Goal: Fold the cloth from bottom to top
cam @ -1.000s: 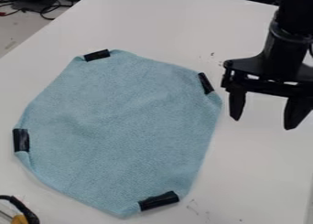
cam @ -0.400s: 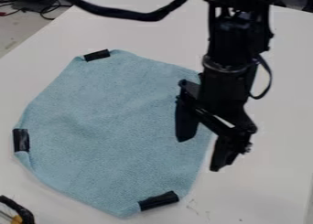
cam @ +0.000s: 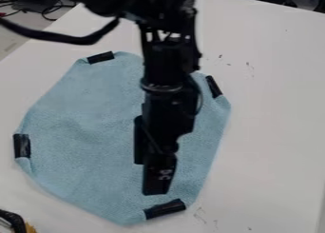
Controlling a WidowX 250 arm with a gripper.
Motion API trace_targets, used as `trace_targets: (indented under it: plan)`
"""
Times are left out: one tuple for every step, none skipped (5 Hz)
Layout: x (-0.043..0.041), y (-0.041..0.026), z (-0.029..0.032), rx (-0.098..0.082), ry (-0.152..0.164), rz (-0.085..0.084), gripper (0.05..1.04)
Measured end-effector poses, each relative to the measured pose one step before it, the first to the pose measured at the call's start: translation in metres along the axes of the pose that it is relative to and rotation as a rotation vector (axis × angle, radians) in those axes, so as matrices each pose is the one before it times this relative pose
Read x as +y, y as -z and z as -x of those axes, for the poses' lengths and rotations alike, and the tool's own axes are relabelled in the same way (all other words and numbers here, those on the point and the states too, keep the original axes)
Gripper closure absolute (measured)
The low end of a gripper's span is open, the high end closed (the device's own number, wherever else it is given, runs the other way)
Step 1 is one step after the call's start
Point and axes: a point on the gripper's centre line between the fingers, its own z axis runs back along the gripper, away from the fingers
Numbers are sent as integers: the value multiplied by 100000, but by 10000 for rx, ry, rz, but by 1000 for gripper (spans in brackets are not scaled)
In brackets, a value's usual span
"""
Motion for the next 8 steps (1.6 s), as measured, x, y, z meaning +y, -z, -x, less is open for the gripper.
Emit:
trace_targets:
  plan:
    - [84,1205,2419,-25,1580,-251,83]
    - [-803,920,1430,-889,1105,-831,83]
    - [229,1079,736,-816,458,-1065,83]
    - [-129,1100,229,-295,293,-630,83]
    - [-214,856,-316,610,62,30,83]
    - [-186,1240,-95,457,59,-127,83]
    - [457,301,-245,-86,-166,-481,84]
    - [-13,200,-177,-309,-44,-176,124]
